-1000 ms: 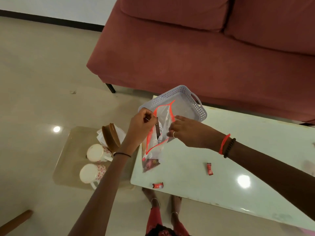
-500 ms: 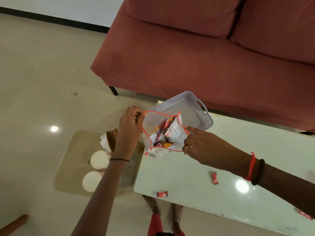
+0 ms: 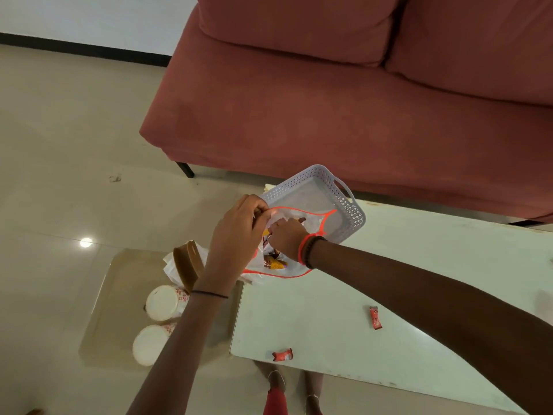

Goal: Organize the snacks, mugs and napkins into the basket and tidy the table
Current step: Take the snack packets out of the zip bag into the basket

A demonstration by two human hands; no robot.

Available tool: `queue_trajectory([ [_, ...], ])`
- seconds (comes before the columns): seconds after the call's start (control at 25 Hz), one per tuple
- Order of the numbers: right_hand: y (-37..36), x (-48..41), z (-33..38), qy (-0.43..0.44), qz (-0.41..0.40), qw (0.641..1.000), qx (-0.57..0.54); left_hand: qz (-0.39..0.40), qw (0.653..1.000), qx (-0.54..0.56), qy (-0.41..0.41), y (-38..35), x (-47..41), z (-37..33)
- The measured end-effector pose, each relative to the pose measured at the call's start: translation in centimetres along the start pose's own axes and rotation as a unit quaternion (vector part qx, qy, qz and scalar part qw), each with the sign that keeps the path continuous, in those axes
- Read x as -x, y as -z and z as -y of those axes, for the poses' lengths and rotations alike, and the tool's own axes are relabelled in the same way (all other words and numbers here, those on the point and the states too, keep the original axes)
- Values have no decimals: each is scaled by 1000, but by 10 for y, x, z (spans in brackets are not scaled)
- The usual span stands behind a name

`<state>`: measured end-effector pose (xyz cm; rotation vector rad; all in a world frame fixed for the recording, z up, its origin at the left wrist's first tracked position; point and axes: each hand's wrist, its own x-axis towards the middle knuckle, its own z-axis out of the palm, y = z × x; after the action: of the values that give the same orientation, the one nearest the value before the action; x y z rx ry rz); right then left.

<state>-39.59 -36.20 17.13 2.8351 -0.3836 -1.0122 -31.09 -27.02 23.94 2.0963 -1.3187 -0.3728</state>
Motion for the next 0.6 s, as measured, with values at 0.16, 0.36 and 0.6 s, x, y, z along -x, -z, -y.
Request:
queue_trajectory([
  [0.16,-9,-16,-12,-7,-27,998,56,-17,999,33,18,-2,-3,0],
  [0.36,-6,0,-25,14,-133,991,1,-21,998,40,53,-5,-15,1],
  [0.6,47,73,-45,6,-310,946,-97,2,995,44,93,-8,-32,-3],
])
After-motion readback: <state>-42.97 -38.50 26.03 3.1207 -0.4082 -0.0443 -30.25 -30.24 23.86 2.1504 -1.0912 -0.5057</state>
